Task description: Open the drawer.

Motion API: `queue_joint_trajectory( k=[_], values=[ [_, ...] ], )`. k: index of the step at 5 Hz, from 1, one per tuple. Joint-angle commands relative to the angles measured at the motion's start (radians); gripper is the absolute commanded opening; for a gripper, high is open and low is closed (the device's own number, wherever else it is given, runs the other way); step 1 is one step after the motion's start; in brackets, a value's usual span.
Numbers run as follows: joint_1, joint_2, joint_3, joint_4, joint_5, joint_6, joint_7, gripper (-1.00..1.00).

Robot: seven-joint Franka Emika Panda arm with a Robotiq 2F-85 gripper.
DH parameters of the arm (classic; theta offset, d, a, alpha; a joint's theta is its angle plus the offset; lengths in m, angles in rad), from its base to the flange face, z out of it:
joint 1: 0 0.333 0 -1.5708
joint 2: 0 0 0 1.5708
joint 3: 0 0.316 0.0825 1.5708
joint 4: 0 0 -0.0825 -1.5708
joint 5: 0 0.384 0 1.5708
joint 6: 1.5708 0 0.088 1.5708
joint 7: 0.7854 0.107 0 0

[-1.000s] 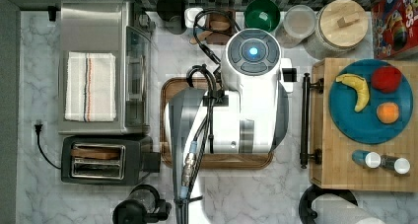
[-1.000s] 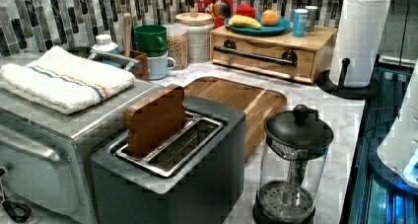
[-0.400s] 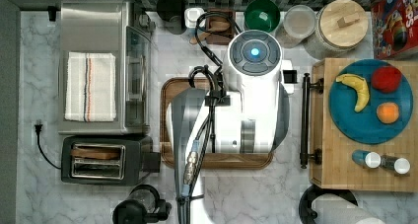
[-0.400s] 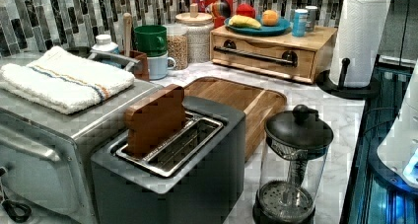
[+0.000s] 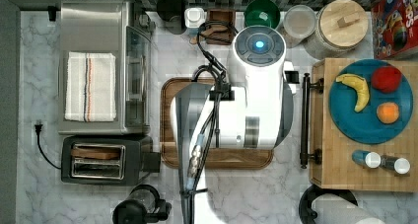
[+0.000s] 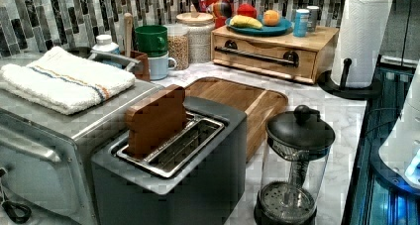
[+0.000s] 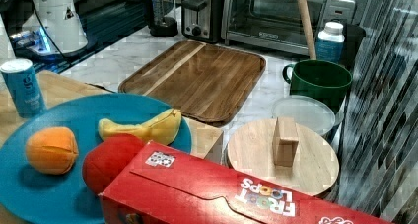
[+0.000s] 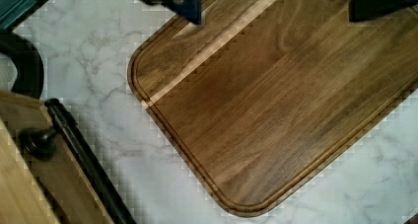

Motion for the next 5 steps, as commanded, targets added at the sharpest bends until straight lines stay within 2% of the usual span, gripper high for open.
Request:
queue_joint_trajectory(
  k=[1, 2, 4, 5],
  values=[
    [-0.051, -0.034, -0.035, -0.138, -0.007, 0.22, -0.402, 1.0],
    [-0.081, -0.035, -0.038, -0.173, -0.019, 0.245, -0.516, 1.0],
    [-0.091, -0.02, -0.085, -0.192, -0.052, 0.272, -0.692, 1.0],
    [-0.124, -0.015, -0.085, -0.209, -0.056, 0.316, -0.773, 1.0]
  ],
)
